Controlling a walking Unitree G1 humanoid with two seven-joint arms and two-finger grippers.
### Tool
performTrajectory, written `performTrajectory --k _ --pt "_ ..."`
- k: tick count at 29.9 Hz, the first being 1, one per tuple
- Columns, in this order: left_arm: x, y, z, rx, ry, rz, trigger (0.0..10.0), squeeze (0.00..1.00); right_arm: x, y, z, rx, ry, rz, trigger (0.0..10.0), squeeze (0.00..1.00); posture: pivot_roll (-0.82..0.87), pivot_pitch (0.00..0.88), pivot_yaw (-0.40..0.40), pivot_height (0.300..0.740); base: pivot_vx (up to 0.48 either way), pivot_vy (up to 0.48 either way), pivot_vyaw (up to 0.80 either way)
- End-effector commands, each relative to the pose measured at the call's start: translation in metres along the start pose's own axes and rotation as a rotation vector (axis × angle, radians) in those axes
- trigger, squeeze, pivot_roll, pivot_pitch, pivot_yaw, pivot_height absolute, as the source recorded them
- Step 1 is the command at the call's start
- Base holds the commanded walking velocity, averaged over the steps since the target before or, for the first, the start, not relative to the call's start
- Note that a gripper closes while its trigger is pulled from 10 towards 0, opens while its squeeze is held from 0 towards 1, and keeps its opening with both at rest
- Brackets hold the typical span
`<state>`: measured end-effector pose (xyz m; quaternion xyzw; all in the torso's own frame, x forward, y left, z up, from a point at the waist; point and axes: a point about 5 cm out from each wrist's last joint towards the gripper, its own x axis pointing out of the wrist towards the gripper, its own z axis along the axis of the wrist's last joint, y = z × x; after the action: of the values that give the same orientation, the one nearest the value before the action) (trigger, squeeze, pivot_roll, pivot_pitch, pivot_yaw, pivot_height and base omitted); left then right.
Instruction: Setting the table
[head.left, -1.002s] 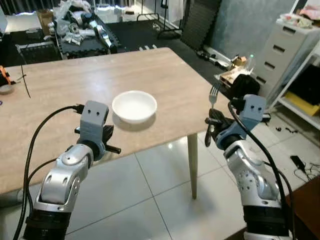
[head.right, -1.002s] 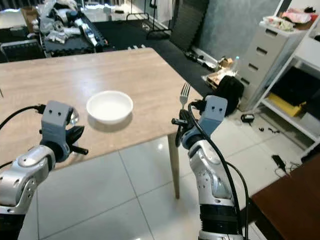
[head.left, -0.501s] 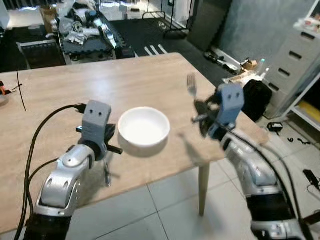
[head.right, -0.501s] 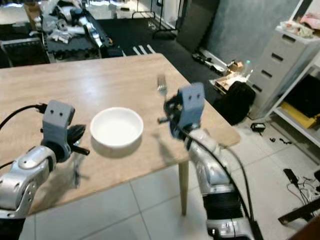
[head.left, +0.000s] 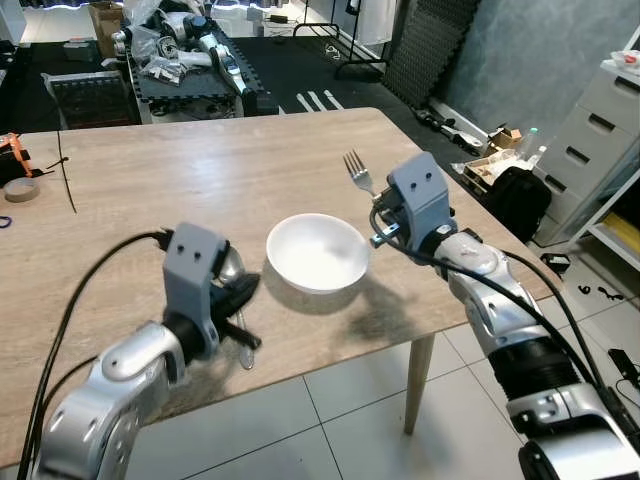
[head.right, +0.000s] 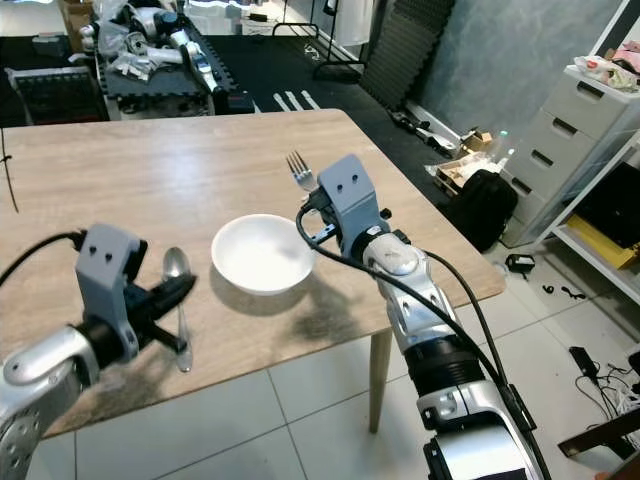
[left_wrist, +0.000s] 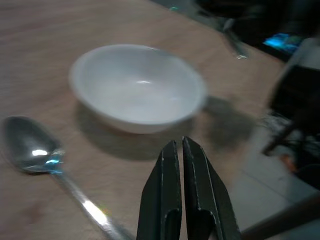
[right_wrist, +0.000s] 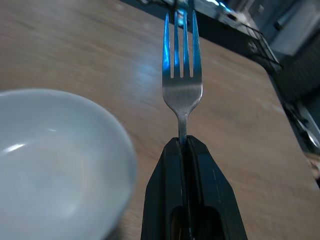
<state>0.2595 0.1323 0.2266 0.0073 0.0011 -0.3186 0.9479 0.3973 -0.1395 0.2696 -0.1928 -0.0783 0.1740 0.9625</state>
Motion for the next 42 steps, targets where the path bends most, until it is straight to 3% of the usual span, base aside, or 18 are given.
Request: performTrajectory --k 1,7,14,19,30,42 --pt "-0.003 -0.008 -0.001 -0.008 0.013 -0.048 10.0 0.0 0.0 -0.007 -0.007 -0.008 0.027 -0.021 10.0 0.0 0.09 0.161 -0.016 0.74 0.0 0.0 0.0" --pt "-0.004 -0.008 -0.002 -0.003 0.032 -0.039 10.0 0.0 0.0 -0.017 -0.024 0.0 0.118 -0.047 10.0 0.0 0.09 0.164 -0.014 0.74 0.0 0.0 0.0" --pt "-0.004 -0.005 -0.004 0.052 0.089 -0.048 10.0 0.0 -0.002 -0.023 -0.047 0.117 0.246 -0.048 10.0 0.0 0.1 0.171 0.004 0.74 0.0 0.0 0.0" --pt "0.022 0.003 0.014 0.11 0.105 -0.123 10.0 0.0 -0.001 -0.015 -0.054 0.245 0.269 -0.01 10.0 0.0 0.1 0.172 0.066 0.74 0.0 0.0 0.0" --pt "0.029 0.008 0.02 0.154 0.139 -0.186 10.0 0.0 0.003 -0.01 -0.05 0.254 0.267 0.019 10.0 0.0 0.11 0.178 0.184 0.74 0.0 0.0 0.0" --pt "0.033 0.005 0.024 0.164 0.128 -0.221 10.0 0.0 -0.002 -0.033 -0.053 0.272 0.289 -0.133 10.0 0.0 0.11 0.172 0.195 0.74 0.0 0.0 0.0"
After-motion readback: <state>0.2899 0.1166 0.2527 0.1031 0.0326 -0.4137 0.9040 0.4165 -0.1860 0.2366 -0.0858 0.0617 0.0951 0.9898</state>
